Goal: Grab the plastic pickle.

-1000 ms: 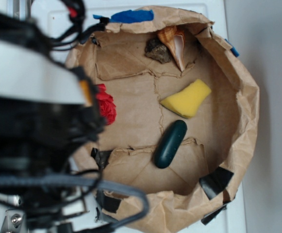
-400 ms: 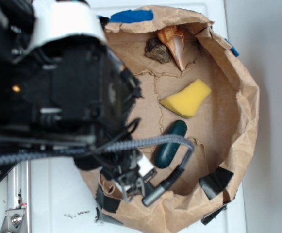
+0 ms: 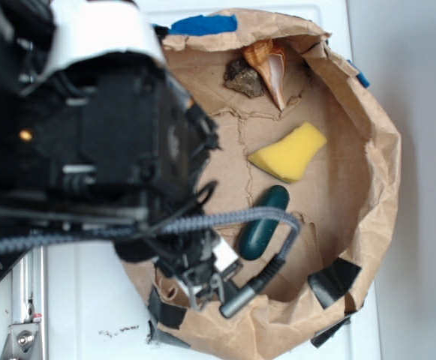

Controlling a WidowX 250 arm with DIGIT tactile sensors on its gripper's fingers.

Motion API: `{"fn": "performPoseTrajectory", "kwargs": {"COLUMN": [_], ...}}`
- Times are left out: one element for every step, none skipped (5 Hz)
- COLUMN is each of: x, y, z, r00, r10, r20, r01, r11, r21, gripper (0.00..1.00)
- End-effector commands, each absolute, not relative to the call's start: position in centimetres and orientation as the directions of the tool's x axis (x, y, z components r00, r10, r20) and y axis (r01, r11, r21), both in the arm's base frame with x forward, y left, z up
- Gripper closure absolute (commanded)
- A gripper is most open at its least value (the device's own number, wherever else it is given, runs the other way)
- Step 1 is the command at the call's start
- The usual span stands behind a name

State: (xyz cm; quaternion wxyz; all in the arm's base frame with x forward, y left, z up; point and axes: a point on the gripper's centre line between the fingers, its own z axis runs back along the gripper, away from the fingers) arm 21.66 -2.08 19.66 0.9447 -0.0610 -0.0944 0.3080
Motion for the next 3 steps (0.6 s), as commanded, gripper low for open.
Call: {"fn": "performPoseTrajectory", "kwargs": {"x": [23.2,24.9,26.1], "y": [-0.2,0.8,1.8], "z": [17.0,13.8,11.6], "r00": [0.792,0.798,0.782], "r10": [0.592,0.590,0.612], "r20": [0.151,0.125,0.118], "r01": [-0.568,-0.572,-0.597], "r11": [0.804,0.806,0.790], "r21": [-0.178,-0.153,-0.142], "gripper": [0.00,0.00,0.00]}}
